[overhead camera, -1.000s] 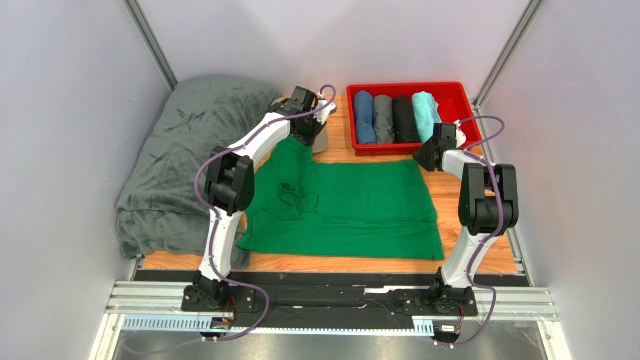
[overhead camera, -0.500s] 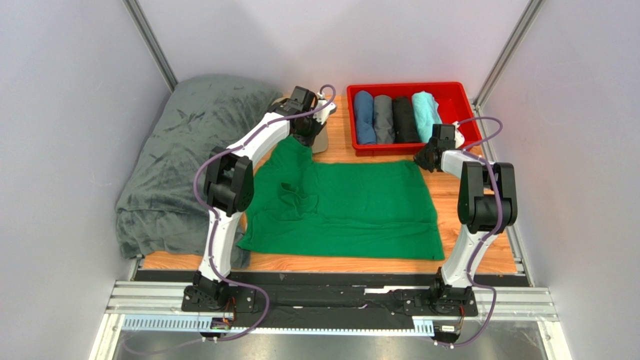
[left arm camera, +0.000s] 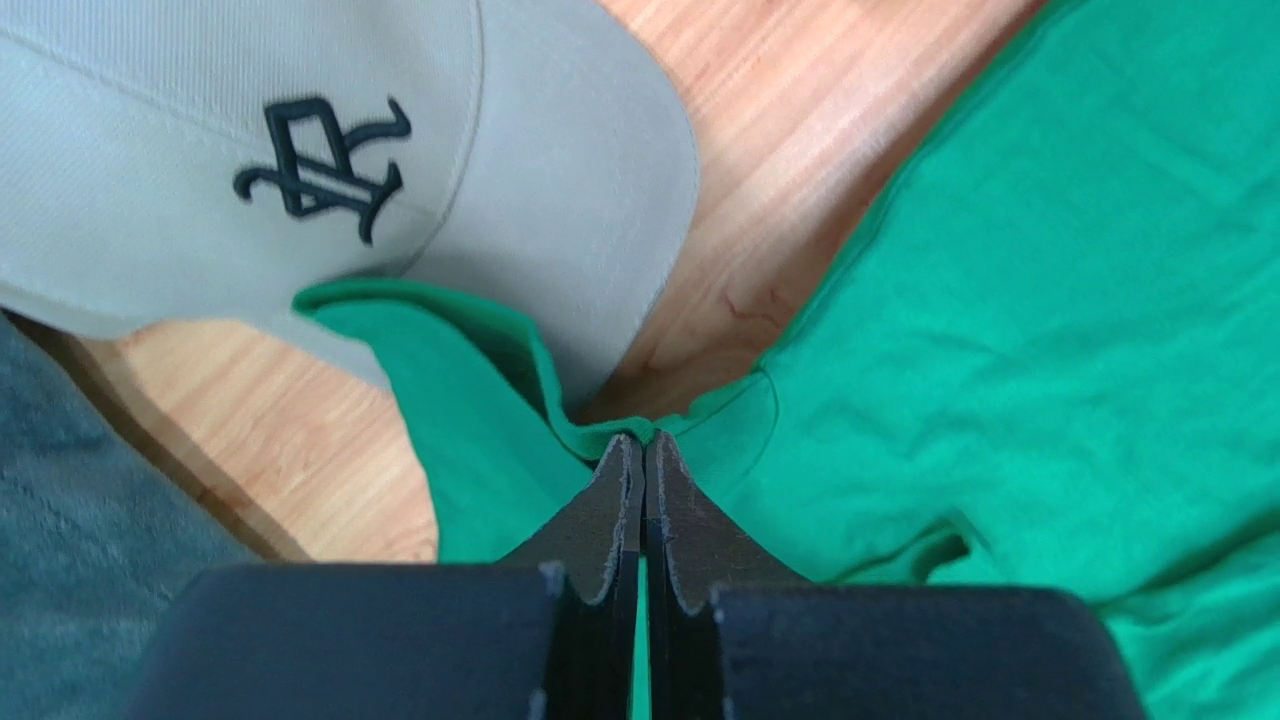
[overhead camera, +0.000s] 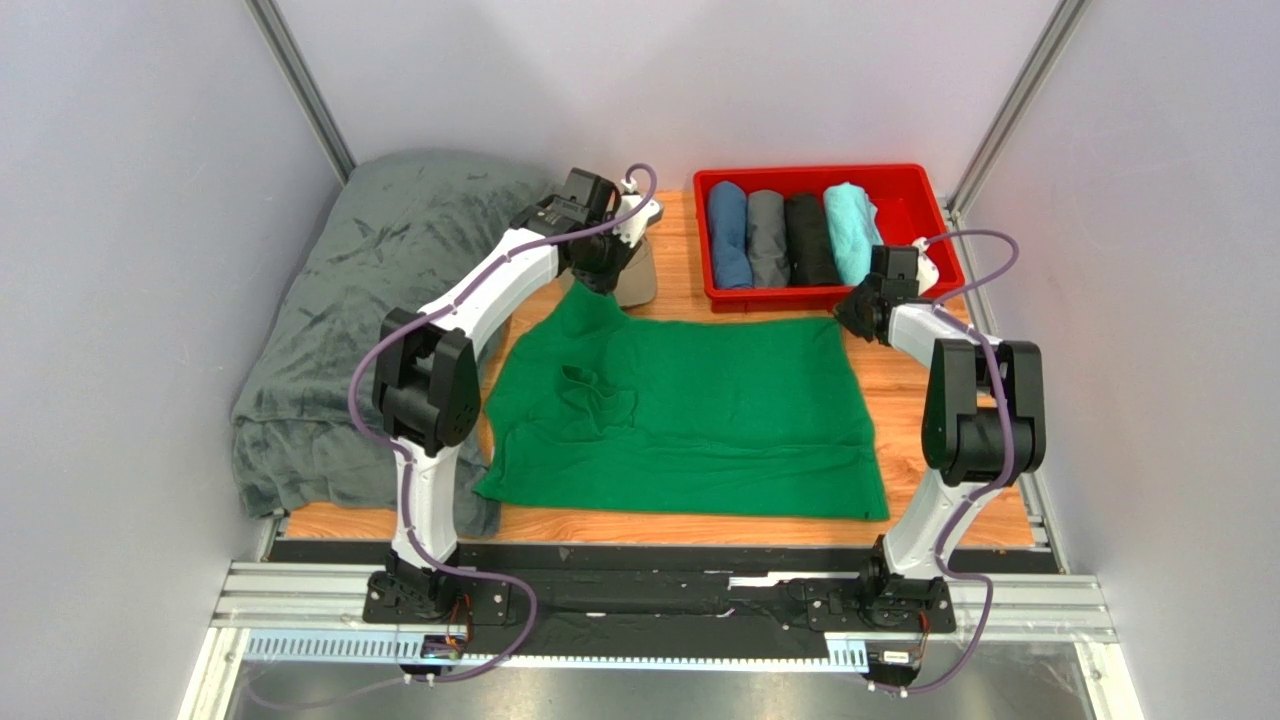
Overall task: Roll the t-shirts
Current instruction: Fold the T-shirt at the center of the board.
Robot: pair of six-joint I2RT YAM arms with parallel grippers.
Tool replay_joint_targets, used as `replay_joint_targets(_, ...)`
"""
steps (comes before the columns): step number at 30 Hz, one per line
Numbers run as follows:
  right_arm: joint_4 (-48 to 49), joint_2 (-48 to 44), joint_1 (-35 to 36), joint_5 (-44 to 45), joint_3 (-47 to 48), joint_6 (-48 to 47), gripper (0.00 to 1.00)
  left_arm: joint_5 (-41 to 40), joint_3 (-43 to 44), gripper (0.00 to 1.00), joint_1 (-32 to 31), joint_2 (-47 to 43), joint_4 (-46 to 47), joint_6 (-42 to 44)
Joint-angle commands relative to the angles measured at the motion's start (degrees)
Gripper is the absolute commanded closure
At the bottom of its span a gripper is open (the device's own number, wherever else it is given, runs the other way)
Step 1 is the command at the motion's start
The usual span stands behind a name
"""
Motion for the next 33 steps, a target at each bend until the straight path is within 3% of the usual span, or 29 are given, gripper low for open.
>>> replay_joint_targets(1, -0.1, -4.6, -0.2, 1.6, -1.1, -0.9, 1.0, 0.6, -2.6, 1.0, -0.1, -6.3, 1.0, -0.2)
replay_joint_targets(15, -2.0, -18.9, 0.0, 0.3, -14.0, 0.4, 1.0, 2.5, -17.4, 1.0, -0.2, -18.3, 0.3, 0.9)
replay_joint_targets(33, -16.0, -40.0, 0.7, 3.0, -24.9, 1.5, 1.0, 5.3, -30.0, 1.0, -4.1, -31.2, -5.9, 8.8)
